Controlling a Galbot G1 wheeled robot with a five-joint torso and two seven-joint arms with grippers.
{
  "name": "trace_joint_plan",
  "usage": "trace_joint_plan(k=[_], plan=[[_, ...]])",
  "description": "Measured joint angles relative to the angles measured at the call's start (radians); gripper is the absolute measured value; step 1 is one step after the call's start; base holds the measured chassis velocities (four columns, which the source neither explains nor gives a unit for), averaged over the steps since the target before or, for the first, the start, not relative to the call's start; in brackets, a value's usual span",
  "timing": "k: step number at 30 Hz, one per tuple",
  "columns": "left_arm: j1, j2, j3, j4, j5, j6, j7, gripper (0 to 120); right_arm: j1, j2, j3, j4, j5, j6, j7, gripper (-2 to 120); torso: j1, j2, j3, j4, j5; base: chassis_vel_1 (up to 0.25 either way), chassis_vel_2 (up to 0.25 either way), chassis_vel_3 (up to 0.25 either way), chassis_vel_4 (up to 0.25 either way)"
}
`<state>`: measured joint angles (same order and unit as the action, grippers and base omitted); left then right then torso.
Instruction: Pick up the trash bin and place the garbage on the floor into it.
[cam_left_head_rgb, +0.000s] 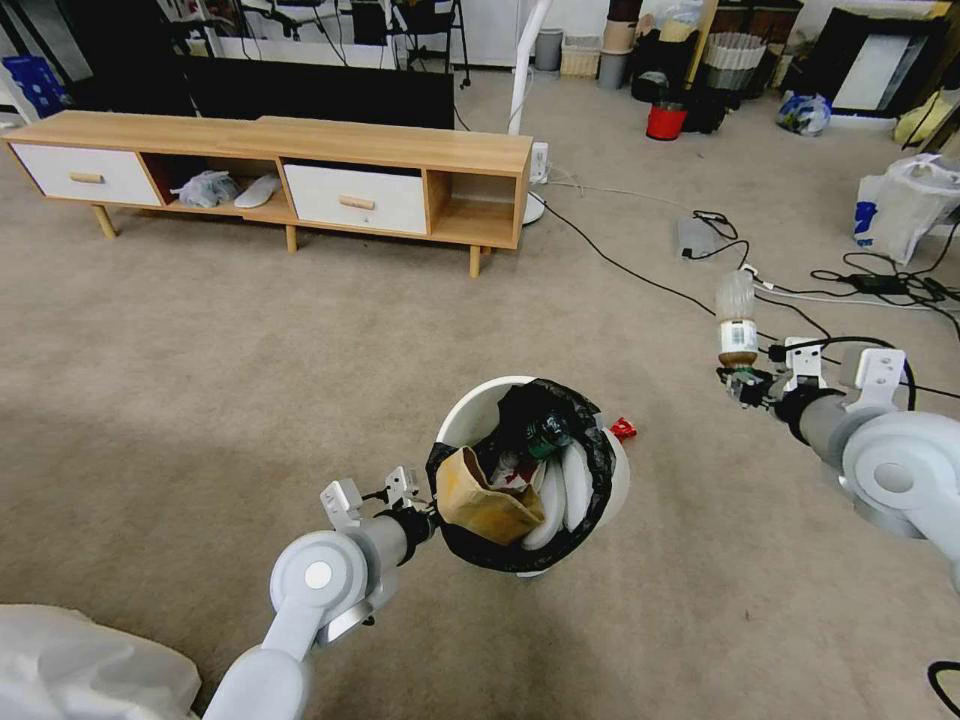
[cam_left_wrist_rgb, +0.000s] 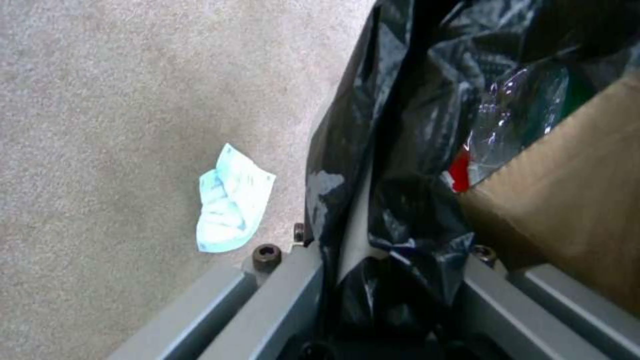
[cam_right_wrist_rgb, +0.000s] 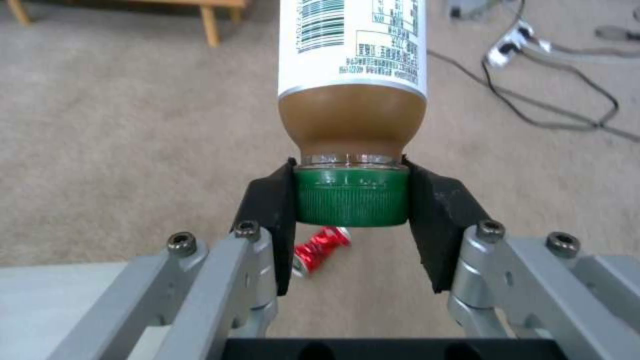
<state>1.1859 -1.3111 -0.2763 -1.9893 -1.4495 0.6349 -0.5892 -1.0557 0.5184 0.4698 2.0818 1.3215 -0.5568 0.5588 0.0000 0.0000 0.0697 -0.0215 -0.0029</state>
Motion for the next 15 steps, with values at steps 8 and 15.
trace_joint_plan(k=[8,15], plan=[[-0.010,0.005,0.000,0.008,-0.005,0.000,-0.002,0,0.000,-0.022,0.004,0.096,0.004,0.015,-0.017,35,0.000,0.000,0.000,0.0000,0.0001,0.000,0.000,0.000,0.000],[-0.032,-0.002,0.013,0.016,-0.024,-0.003,-0.024,0,-0.007,-0.053,0.002,0.201,0.006,0.047,-0.060,35,0.000,0.000,0.000,0.0000,0.0000,0.000,0.000,0.000,0.000]])
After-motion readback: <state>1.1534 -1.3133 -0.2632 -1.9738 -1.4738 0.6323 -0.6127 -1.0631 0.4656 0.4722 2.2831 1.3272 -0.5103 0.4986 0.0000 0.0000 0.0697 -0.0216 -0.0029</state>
